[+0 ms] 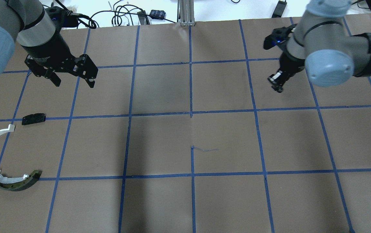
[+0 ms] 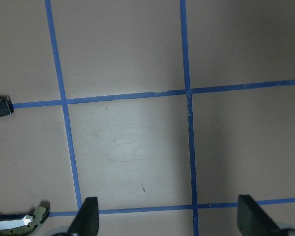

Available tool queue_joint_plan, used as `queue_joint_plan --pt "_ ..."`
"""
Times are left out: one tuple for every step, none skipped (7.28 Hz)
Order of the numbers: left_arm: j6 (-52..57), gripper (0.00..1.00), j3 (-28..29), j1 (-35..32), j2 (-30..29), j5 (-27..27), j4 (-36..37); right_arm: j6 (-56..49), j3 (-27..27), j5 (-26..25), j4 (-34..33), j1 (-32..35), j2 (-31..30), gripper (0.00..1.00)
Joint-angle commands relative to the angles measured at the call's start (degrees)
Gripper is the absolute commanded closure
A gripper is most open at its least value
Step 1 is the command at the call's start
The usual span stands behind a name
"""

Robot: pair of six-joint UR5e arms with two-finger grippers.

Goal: Place bearing gear from tray to pile

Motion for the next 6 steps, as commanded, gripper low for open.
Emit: queue_joint_plan --pt "0.0 0.00 0.0 0.0 0.1 0.0 -0.2 27.8 -1.9 -0.2 -5.5 17.7 4.9 0.98" --pt "0.0 0.00 0.0 0.0 0.0 0.1 -0.1 37.9 -3.5 0.3 -6.3 22.0 8.1 0.97" --pt "0.0 0.00 0.0 0.0 0.0 0.1 0.0 42.1 -3.7 0.1 -8.8 26.9 11.7 0.89" --pt "0.0 0.00 0.0 0.0 -0.1 0.0 0.3 47.6 -3.7 0.3 -11.8 29.3 14.9 0.86" --pt "0.0 0.00 0.0 -0.1 0.0 0.0 0.3 47.6 -4.0 0.4 -12.2 29.0 15.1 0.53" --pt "0.0 0.00 0.1 -0.1 0.1 0.0 0.4 49.1 -4.0 0.3 -12.2 27.7 14.9 0.01"
